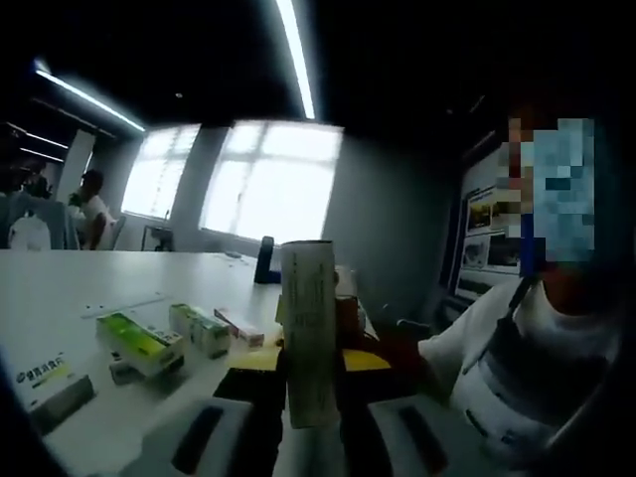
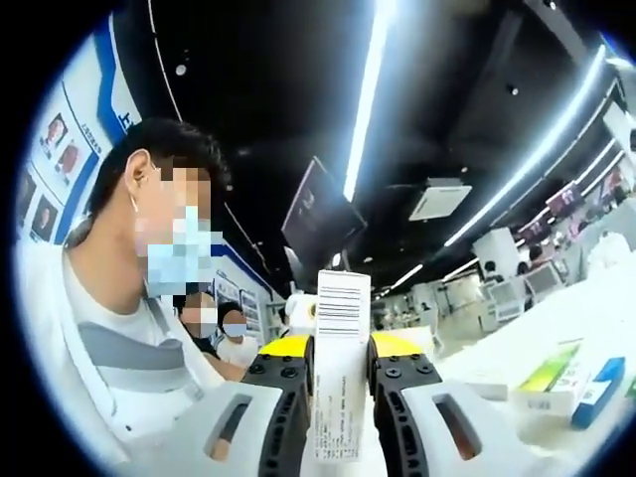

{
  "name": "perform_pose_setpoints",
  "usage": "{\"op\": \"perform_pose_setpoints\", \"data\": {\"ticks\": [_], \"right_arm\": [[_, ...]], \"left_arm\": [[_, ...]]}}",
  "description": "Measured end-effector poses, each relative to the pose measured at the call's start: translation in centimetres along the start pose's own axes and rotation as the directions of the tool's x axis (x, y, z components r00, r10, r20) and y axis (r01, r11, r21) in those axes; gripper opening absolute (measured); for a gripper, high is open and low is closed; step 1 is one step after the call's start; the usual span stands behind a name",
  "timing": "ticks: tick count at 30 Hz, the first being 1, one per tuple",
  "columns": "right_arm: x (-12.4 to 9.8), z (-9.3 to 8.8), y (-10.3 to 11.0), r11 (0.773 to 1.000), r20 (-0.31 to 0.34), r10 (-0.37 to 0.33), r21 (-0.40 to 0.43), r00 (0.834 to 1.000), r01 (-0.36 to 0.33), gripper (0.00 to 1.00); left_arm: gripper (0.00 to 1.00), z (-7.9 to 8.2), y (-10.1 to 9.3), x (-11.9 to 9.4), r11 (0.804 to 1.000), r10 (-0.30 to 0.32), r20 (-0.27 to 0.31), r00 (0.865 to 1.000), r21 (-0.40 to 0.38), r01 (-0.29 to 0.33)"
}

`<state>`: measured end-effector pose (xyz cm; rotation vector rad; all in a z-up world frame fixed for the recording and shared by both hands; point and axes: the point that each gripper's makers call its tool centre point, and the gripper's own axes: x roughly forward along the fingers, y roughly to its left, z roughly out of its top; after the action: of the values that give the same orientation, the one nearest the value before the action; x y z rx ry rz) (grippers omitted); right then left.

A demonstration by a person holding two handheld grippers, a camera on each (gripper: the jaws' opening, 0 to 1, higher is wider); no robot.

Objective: Arrange the small medicine boxes into an aligned row inside the storage area until every box is upright, visible, and separated from the surrounding clutter.

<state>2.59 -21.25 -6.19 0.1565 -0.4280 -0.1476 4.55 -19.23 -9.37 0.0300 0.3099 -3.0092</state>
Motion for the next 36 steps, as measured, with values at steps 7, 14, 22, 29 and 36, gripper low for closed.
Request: {"op": "perform_pose_setpoints", "data": {"ticks": [7,14,22,29,36], "right_arm": [[0.4,0.3,0.5,1.000,-0.007,0.003,0.015,1.000,-0.003,0.19],[1.4,0.0,1.8,1.000,-0.065,-0.019,0.015,0.998,0.020,0.19],[0.9,2.0,1.3,0.996,-0.087,-0.086,0.024,0.992,0.088,0.19],[0.1,1.8,0.7,0.987,-0.109,-0.146,0.045,0.983,0.152,0.19],[0.0,2.5,0.1,0.983,-0.105,-0.172,0.055,0.980,0.178,0.19]], "left_arm": [[0.18,0.7,-0.2,-0.3,1.000,-0.015,0.011,1.000,0.018,0.015],[0.19,1.1,-0.8,-1.4,0.994,0.007,0.003,1.000,0.105,-0.007],[0.20,3.3,-1.3,-4.0,0.993,0.034,0.081,0.996,0.111,-0.043],[0.31,2.8,-0.9,-5.8,0.992,0.103,0.094,0.990,0.066,-0.110],[0.42,1.7,0.0,-7.0,0.978,0.196,0.085,0.977,0.052,-0.201]]}}
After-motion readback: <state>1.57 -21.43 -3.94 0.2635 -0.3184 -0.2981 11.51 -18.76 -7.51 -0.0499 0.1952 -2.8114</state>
